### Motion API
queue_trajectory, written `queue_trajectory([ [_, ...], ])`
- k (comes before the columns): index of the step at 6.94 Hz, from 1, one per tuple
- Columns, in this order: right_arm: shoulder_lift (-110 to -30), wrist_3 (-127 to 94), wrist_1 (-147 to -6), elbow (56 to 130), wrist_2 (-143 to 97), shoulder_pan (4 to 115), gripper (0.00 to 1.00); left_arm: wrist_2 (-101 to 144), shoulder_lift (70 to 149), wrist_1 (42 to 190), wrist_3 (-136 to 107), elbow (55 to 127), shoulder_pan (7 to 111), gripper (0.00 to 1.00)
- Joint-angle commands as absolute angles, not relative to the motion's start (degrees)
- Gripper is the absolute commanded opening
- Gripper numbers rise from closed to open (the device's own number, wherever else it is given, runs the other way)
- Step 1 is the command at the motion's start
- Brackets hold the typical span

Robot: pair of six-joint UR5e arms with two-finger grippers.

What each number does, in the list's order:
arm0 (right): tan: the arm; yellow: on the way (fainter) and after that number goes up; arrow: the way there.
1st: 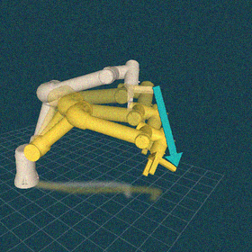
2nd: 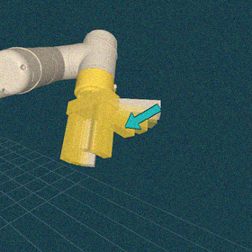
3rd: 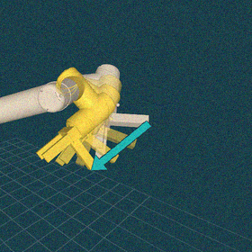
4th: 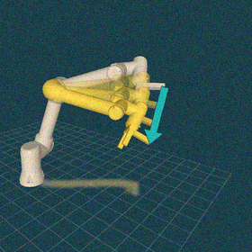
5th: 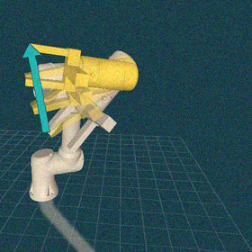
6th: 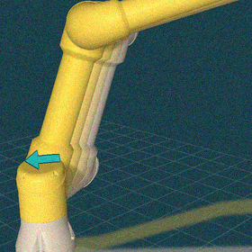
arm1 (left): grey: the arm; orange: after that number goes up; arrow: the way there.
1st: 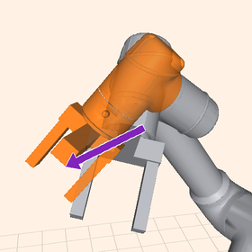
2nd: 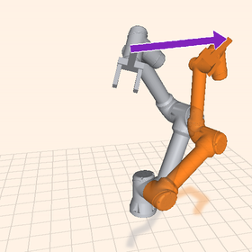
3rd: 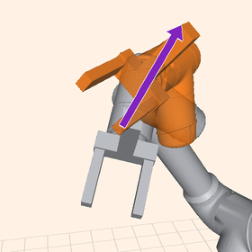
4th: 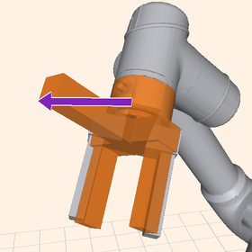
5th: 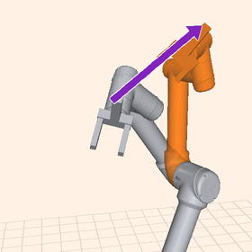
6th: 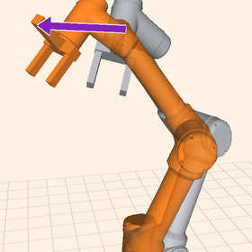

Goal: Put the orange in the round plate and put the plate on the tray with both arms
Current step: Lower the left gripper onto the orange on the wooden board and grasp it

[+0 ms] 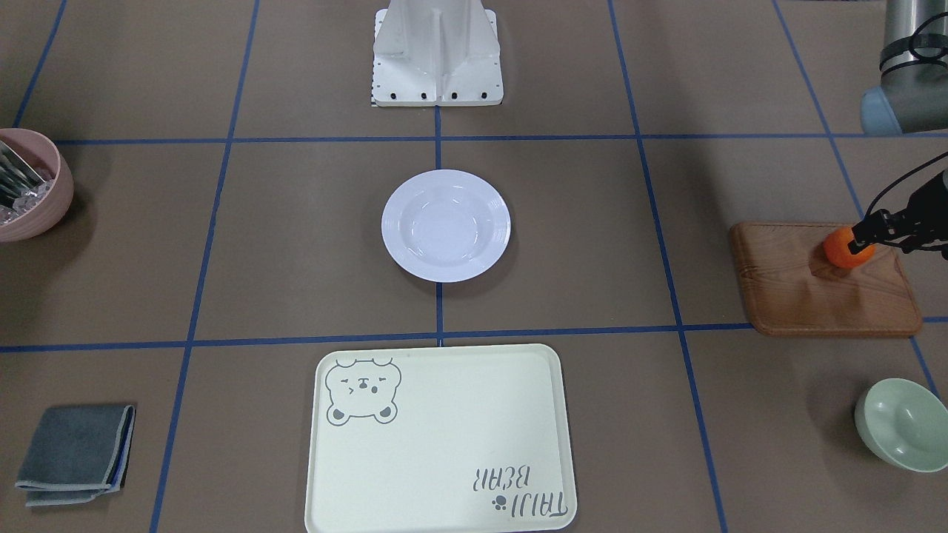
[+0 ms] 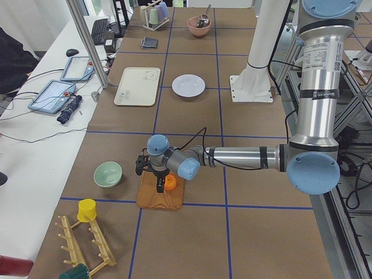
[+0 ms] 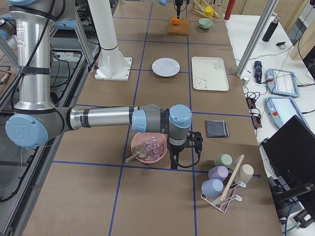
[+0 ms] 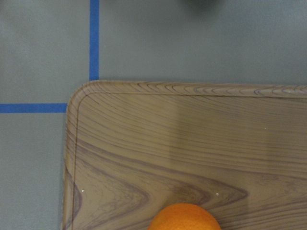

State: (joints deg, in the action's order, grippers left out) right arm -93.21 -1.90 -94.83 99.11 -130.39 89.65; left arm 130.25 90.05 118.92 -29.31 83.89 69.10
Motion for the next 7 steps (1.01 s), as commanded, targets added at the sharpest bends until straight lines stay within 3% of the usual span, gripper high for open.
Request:
queue_trajectory([
  [1, -92.82, -1.85, -94.83, 99.14, -130.43, 89.74, 1.0, 130.34, 90.09, 119.53, -29.44, 82.79, 67.51, 0.98],
  [4, -92.72, -1.93, -94.83, 99.23, -130.43, 89.65, 1.0, 130.25, 90.35, 119.62, -29.44, 81.66, 65.14, 0.98],
  [5, -92.72, -1.85, -94.92, 99.23, -130.43, 89.65, 1.0, 130.25, 90.61, 119.53, -29.36, 81.48, 65.04, 0.56],
  [6, -92.2, -1.93, -95.44, 99.32, -130.52, 89.65, 1.0, 130.6, 90.62, 119.27, -29.44, 82.08, 65.04, 0.03],
  [7, -91.94, -1.93, -95.54, 99.14, -130.52, 89.74, 1.0, 135.74, 90.7, 117.61, -29.79, 84.27, 65.04, 0.0],
])
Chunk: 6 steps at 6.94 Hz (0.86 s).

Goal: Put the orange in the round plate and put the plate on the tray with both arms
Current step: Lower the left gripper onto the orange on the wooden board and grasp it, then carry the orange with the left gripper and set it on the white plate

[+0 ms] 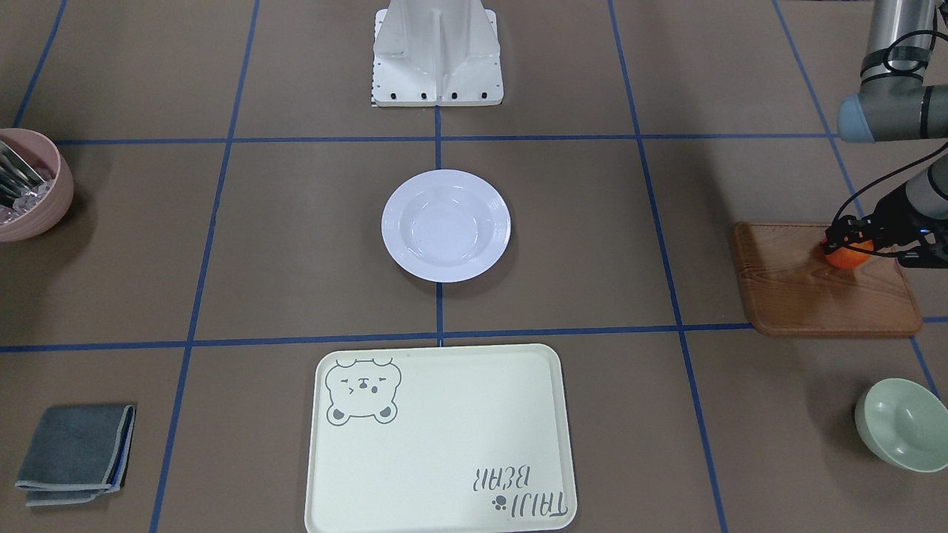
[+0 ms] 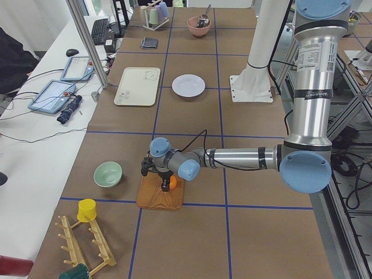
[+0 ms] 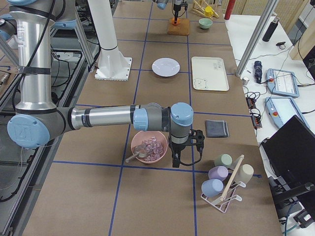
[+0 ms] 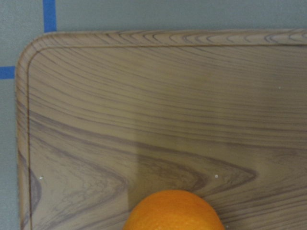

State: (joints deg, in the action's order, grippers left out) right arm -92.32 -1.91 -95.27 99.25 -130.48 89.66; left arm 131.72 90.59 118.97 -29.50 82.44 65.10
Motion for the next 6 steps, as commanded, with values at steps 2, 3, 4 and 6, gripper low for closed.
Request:
queue_trajectory([
  [2, -92.02, -1.93, -95.18, 98.71, -130.43, 89.74, 1.0, 139.04, 96.55, 98.9, -37.04, 97.75, 65.04, 0.0],
  [3, -92.11, -2.11, -95.53, 98.61, -132.34, 89.74, 1.0, 139.04, 104.16, 90.18, -43.01, 100.95, 64.08, 0.0],
  [4, -92.63, -2.02, -95.28, 98.61, -136.02, 89.74, 1.0, 138.69, 111.89, 86.87, -53.94, 101.07, 57.89, 0.0],
  [6, -91.42, -6.37, -94.75, 101.32, -137.19, 87.3, 1.0, 128.83, 124.31, 86.84, -75.41, 99.76, 43.57, 0.0],
])
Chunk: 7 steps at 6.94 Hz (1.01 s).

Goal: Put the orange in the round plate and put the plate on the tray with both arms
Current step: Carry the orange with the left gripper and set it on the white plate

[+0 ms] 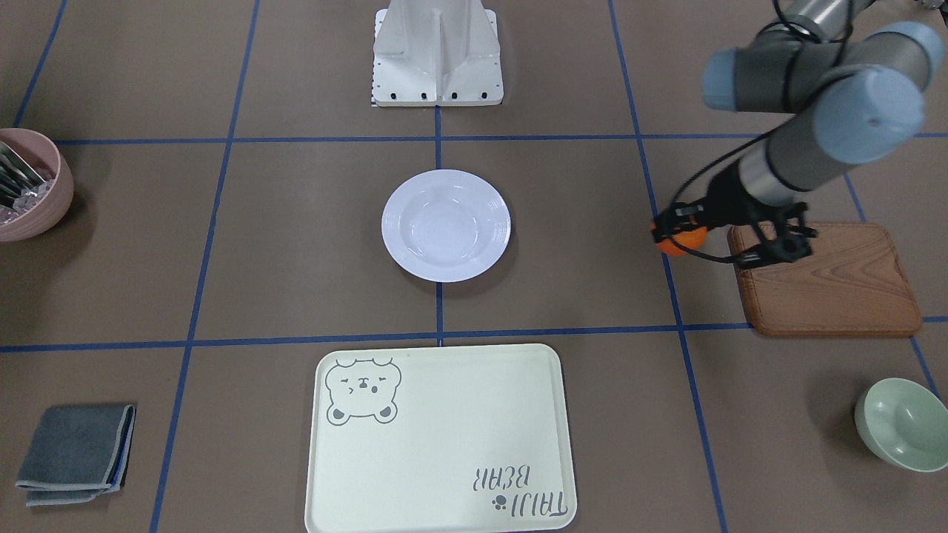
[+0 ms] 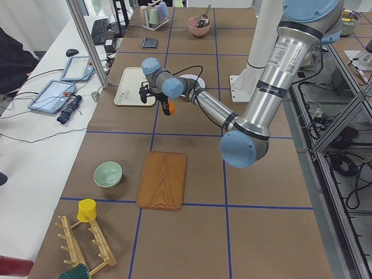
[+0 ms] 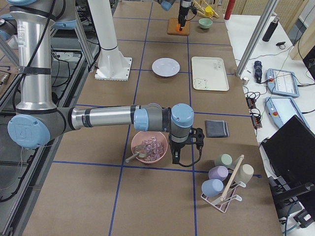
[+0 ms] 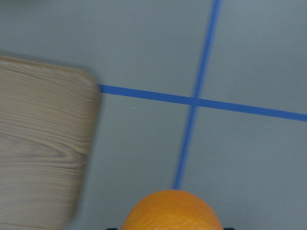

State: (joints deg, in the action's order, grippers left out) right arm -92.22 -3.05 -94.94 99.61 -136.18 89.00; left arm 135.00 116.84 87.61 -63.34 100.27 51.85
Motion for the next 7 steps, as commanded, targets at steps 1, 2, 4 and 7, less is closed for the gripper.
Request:
queue_trajectory([
  [1, -88.62, -14.59, -93.7, 102.73, -137.28, 83.8, 1.0, 126.5, 127.58, 87.27, -80.54, 98.36, 39.16, 0.0],
  [2, -86.16, -24.51, -87.43, 102.74, -137.29, 79.32, 1.0, 126.04, 132.4, 87.45, -83.47, 94.35, 37.46, 0.0],
  [4, -85.61, -46.99, -67.25, 102.22, -137.02, 69.13, 1.0, 121.49, 136.49, 93.03, -87.69, 87.57, 34.38, 0.0],
  [7, -84.02, -59.93, -58.02, 102.48, -136.85, 65.31, 1.0, 117.69, 137.2, 100.99, -90.0, 80.42, 30.78, 0.0],
])
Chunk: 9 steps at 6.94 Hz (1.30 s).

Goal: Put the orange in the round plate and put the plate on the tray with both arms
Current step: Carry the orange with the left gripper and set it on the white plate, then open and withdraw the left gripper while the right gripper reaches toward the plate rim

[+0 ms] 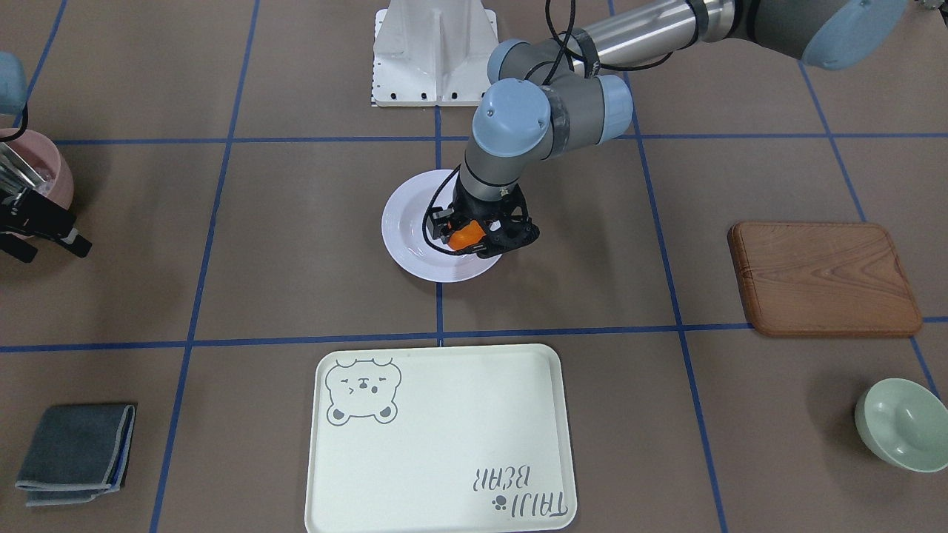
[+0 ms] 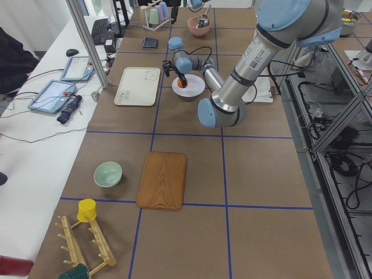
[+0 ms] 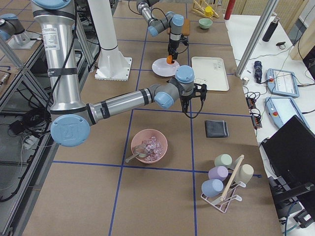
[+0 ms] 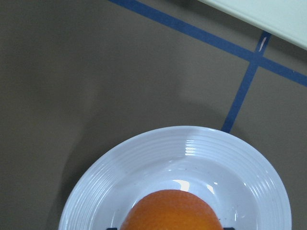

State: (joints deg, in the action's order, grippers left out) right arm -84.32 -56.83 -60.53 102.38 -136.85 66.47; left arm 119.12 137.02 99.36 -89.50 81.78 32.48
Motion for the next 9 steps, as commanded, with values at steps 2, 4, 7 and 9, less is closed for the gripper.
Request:
queue_trajectory([
  [2, -83.85, -62.14, -57.75, 102.92, -136.67, 63.29, 1.0, 117.69, 137.29, 100.99, -90.35, 80.68, 29.1, 0.0],
  [4, -82.1, -62.92, -57.74, 102.92, -136.41, 60.92, 1.0, 117.34, 136.41, 100.64, -90.7, 84.52, 29.27, 0.98],
  [7, -79.1, -78.05, -43.67, 101.26, -120.48, 46.12, 1.0, 114.17, 127.55, 97.24, -89.83, 99.54, 35.64, 0.98],
  [9, -77.36, -89.95, -29.86, 96.97, -104.23, 33.98, 1.0, 113.65, 124.4, 88.11, -76.81, 104.82, 44.52, 0.98],
])
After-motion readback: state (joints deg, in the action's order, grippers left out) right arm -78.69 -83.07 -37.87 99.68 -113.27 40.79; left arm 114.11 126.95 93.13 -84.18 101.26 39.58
